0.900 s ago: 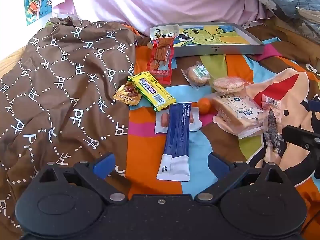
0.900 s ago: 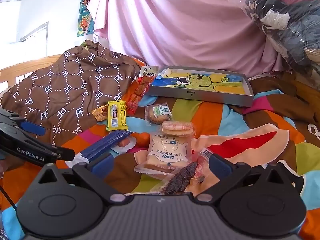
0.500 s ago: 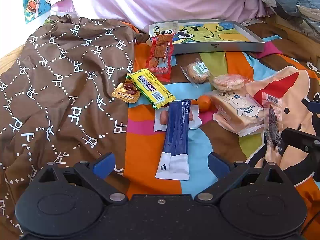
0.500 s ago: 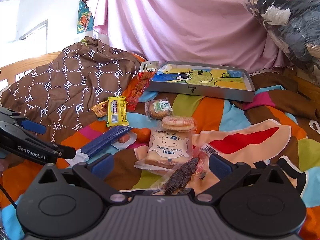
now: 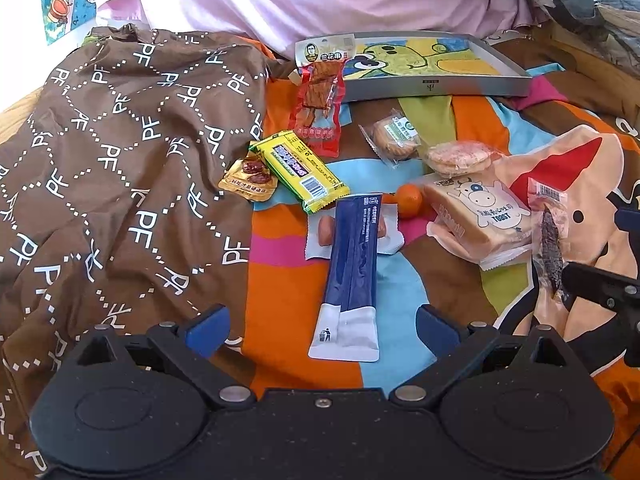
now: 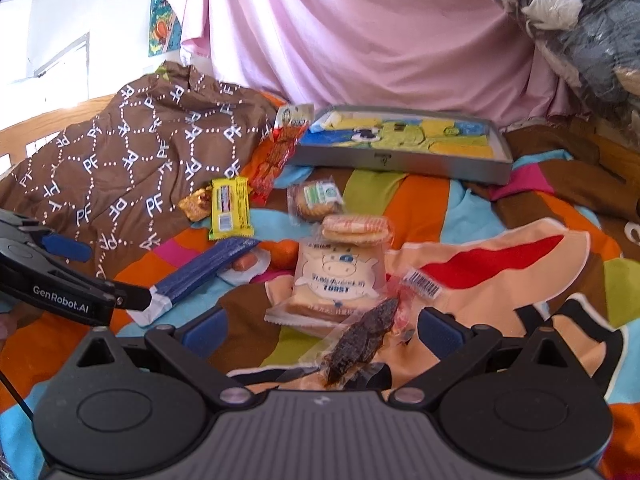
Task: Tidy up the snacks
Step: 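Move the right tool toward the dark jerky packet while the left tool approaches the blue stick packet, then close the right tool on the jerky packet while the left tool grasps the blue stick packet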
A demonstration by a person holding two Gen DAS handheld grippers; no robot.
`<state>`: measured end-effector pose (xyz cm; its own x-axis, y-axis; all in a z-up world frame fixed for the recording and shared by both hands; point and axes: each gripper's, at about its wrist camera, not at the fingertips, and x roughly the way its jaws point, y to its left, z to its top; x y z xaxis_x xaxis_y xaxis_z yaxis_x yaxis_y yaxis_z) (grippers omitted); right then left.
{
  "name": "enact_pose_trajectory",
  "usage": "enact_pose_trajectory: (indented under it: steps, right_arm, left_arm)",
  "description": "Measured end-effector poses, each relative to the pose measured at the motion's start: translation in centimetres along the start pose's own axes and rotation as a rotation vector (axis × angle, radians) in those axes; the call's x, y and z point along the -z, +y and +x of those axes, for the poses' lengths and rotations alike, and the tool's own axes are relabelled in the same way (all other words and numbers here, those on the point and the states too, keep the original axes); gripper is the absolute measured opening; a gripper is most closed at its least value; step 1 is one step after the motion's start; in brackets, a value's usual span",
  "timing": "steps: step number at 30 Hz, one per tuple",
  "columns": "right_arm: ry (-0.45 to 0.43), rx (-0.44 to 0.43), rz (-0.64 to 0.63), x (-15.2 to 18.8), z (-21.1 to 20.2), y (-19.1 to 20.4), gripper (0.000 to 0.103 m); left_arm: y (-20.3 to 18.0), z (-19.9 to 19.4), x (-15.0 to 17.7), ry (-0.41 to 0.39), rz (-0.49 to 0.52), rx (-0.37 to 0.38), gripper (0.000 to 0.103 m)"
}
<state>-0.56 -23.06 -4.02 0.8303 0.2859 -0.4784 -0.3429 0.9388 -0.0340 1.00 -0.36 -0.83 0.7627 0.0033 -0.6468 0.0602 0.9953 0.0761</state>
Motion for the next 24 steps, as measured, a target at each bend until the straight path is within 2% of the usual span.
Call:
enact_pose_trajectory:
  steps: [10, 19, 24]
  right_arm:
    - [0.088, -0.010, 0.054, 0.3, 2.1, -0.7, 0.103]
    - [0.146, -0.009, 0.116, 0.1, 5.0, -2.1, 0.103]
    - [0.177, -0.017, 0.166, -0.1, 6.7, -3.0, 0.102]
  left_arm:
    - [-0.4, 2.4, -1.7, -0.018, 0.062, -0.015, 0.099]
    - [-1.2, 6.7, -3.2, 0.062, 0.088, 0.078, 0.098]
    - [-0.9, 8.9, -3.7, 0.115, 0.086, 0.073, 0.098]
